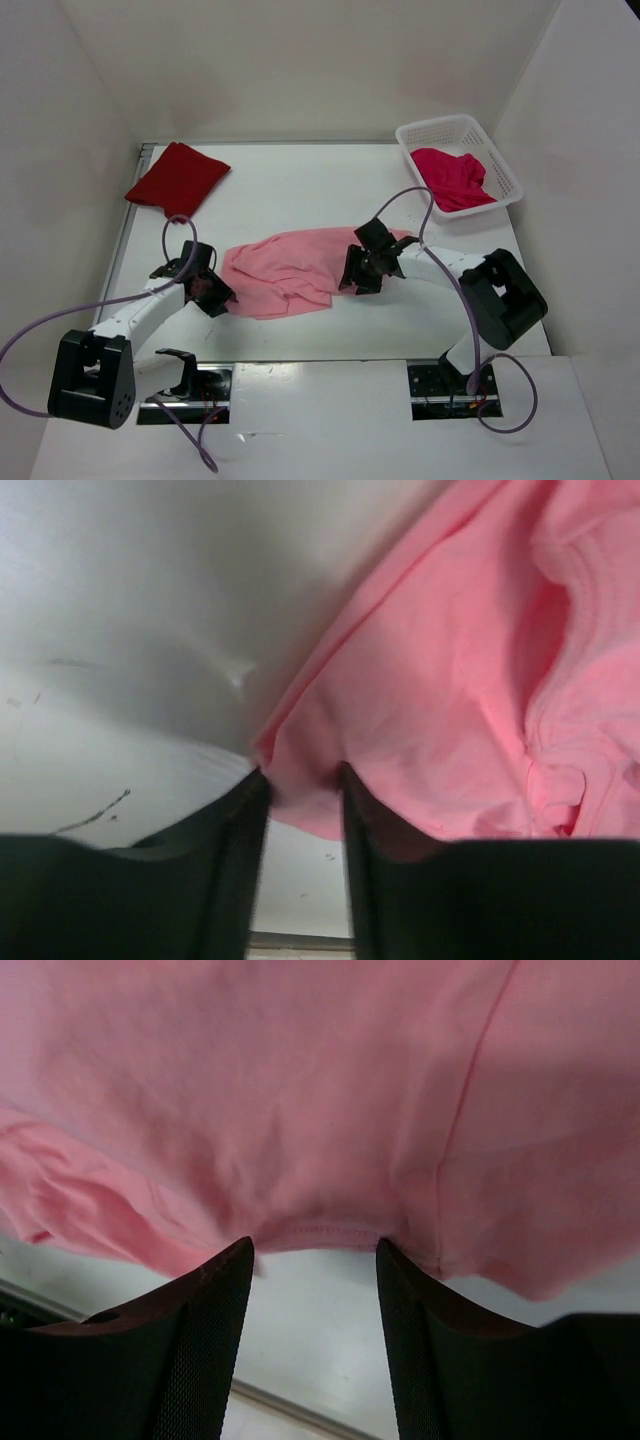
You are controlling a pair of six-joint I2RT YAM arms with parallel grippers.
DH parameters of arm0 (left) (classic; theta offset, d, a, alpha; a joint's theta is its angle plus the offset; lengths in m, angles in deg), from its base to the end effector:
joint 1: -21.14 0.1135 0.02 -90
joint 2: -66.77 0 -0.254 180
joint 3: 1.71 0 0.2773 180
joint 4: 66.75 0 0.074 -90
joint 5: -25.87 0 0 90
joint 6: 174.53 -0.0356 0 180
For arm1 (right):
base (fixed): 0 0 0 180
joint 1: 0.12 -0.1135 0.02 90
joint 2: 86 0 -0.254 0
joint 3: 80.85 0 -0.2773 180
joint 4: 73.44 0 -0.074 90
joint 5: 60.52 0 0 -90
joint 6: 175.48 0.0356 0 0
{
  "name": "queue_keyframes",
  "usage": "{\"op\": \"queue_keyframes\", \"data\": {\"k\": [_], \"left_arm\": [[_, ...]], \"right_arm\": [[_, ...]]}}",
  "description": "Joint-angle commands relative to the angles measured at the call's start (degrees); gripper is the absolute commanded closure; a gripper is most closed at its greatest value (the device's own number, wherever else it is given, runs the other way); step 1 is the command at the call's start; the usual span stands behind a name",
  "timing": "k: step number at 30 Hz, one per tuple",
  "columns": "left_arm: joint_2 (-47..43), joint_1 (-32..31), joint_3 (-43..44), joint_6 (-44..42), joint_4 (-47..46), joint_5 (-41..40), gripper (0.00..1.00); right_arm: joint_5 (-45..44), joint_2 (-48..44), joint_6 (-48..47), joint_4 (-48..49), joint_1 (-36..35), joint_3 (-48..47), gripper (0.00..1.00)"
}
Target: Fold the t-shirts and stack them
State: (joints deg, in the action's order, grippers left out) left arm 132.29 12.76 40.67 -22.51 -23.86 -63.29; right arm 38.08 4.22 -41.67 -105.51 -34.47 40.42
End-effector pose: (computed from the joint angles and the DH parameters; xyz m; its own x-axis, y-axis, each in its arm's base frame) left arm 0.2119 -0.0317 0.1355 -0.5580 -0.8103 -0.1788 -0.7272 0.5813 -0.3651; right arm 0.2497 0.1771 0.1249 -0.9577 0.1745 -0.2286 0.0695 0.9117 0.4049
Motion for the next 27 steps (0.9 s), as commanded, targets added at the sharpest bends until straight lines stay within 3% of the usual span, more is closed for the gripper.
{"op": "queue_keyframes", "data": {"k": [1,6,7,8,9,11,12,20,24,27], "left_arm": [[0.7,0.3,-0.5,0.7,-6.0,0.3,0.63],[0.8,0.3,-1.1,0.7,-10.2,-0.3,0.85],[0.2,0.3,-1.1,0.1,-10.7,-1.0,0.88],[0.2,0.8,0.1,0.1,-10.7,-1.5,0.97],[-2.0,0.8,1.0,-0.8,-10.7,-1.5,0.99],[-4.5,1.4,4.0,-2.9,-9.7,-3.0,1.00],[-5.4,1.4,9.2,-4.2,-7.6,-3.8,1.00],[-9.8,3.2,32.2,-15.0,-3.1,-10.9,1.00],[-11.1,3.7,38.7,-21.8,-1.7,-16.3,0.97],[-11.8,3.1,39.9,-23.2,-1.9,-16.1,0.91]], "right_arm": [[-2.8,2.4,-0.6,3.5,-0.3,-2.2,0.42],[-4.1,7.1,-0.6,4.6,-0.3,-2.7,0.45],[-4.1,7.9,-0.6,5.4,-0.3,-3.4,0.53],[-4.1,8.7,0.0,5.4,-0.3,-3.4,0.71],[-4.1,9.2,0.0,5.4,-0.3,-4.0,0.81],[-4.1,7.9,0.0,4.0,-0.3,-4.7,0.97],[-5.5,4.1,0.0,4.0,-0.3,-4.7,1.00],[-7.4,-16.4,-7.2,-14.5,-0.3,-19.1,1.00],[-7.9,-20.4,-9.7,-23.2,-0.3,-30.9,1.00],[-6.1,-21.2,-9.1,-22.5,0.2,-32.2,1.00]]}}
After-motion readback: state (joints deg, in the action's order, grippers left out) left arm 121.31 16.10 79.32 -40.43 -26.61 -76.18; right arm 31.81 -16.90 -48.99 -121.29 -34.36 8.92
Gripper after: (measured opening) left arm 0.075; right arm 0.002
